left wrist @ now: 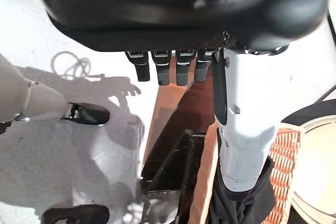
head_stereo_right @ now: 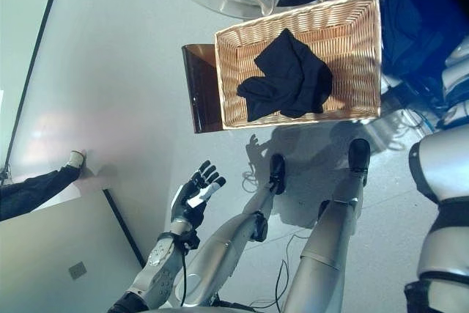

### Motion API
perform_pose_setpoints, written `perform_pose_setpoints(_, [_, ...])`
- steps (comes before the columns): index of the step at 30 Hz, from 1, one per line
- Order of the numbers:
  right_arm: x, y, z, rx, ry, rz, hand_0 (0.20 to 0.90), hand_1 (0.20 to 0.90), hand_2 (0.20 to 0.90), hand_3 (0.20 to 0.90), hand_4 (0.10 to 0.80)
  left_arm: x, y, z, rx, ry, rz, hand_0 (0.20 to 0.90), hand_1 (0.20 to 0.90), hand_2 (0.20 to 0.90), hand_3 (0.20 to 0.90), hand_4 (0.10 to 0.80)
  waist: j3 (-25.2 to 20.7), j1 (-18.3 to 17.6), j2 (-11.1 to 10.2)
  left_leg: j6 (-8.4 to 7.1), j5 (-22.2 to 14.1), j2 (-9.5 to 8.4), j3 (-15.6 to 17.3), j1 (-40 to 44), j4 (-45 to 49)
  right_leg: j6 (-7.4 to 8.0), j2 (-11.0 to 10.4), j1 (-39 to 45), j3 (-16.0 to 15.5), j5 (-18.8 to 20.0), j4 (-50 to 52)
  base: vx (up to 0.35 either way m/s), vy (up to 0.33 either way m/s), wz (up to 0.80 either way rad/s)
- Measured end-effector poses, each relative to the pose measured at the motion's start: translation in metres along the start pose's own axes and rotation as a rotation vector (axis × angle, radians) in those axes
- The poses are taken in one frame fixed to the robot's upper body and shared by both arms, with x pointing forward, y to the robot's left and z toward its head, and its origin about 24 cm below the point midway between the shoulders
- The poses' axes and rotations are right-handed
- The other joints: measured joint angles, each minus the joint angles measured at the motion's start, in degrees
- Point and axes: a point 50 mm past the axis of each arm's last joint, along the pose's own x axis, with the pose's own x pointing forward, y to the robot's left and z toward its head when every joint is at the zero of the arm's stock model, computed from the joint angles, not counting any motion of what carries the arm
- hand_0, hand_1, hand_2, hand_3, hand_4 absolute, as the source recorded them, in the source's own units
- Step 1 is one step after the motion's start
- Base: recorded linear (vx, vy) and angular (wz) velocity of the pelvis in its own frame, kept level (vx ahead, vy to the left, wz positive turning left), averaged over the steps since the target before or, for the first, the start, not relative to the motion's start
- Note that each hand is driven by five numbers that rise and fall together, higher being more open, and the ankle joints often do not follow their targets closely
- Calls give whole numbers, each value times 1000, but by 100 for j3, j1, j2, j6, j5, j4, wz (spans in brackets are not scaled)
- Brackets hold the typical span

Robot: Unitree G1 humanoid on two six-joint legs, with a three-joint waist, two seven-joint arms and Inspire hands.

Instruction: Pick up the clothes and place them into the washing machine

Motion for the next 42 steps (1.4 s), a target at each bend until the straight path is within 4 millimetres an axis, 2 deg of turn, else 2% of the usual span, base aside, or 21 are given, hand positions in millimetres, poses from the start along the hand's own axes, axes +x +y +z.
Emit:
perform_pose_setpoints(3, [6, -10, 0, -59, -1, -37, 900, 900, 900, 900, 800, 1, -3, 4, -6, -16, -5, 900, 900, 900, 900, 800, 56, -73, -74, 9, -1, 2, 0, -233, 111, -2, 6, -197, 2, 1, 66, -22, -8, 11])
perform_pose_setpoints(6, [6, -10, -2, -73, 4, -38, 900, 900, 900, 900, 800, 2, -5, 5, -6, -21, -11, 900, 900, 900, 900, 800, 154, -100, -206, 10, -1, -3, 15, -255, 111, 4, 10, -248, 19, 3, 101, 0, 0, 0])
perform_pose_setpoints(18, [7, -11, -4, -72, 17, -38, 900, 900, 900, 900, 800, 6, -6, 10, 0, -35, -14, 900, 900, 900, 900, 800, 157, -79, -211, 14, -3, -6, 38, -253, 108, 9, 9, -244, 29, 10, 82, 0, 0, 0])
perform_pose_setpoints(26, [4, -8, -3, 24, 73, -45, 900, 900, 900, 900, 800, 7, -7, 11, 17, -42, -10, 900, 900, 900, 900, 800, 156, -75, -208, 37, -19, 0, 52, -190, 202, -12, 15, -127, 28, 45, 76, 2, 2, -1])
perform_pose_setpoints(30, [-8, 5, 8, 128, 96, -29, 900, 900, 900, 900, 800, 10, -7, 13, 24, -49, -8, 900, 900, 900, 900, 800, 153, -81, -206, 53, -34, 7, 50, -45, 200, 13, 20, 39, 27, 41, 20, 17, 21, -6])
perform_pose_setpoints(31, [-17, 15, 13, 155, 97, -18, 900, 900, 900, 900, 800, 12, -7, 13, 30, -46, -4, 900, 900, 900, 900, 800, 152, -83, -204, 56, -36, 14, 52, 26, 199, 11, 22, 127, 17, 43, -8, 9, 27, -7])
perform_pose_setpoints(37, [-47, 45, 25, 158, 47, 52, 900, 900, 900, 900, 800, 14, -9, 17, 45, -62, -7, 900, 900, 900, 900, 800, 149, -103, -202, 78, -74, 6, 44, 175, 240, -16, -4, 326, 5, 48, -64, 1, 23, -2])
perform_pose_setpoints(42, [-82, 72, 41, 142, -30, 148, 900, 900, 900, 900, 800, 14, -6, 12, 54, -43, 7, 900, 900, 900, 900, 800, 147, -116, -206, 94, -299, 15, 54, 124, 657, -15, -12, 462, 4, 45, -51, -11, 18, -2])
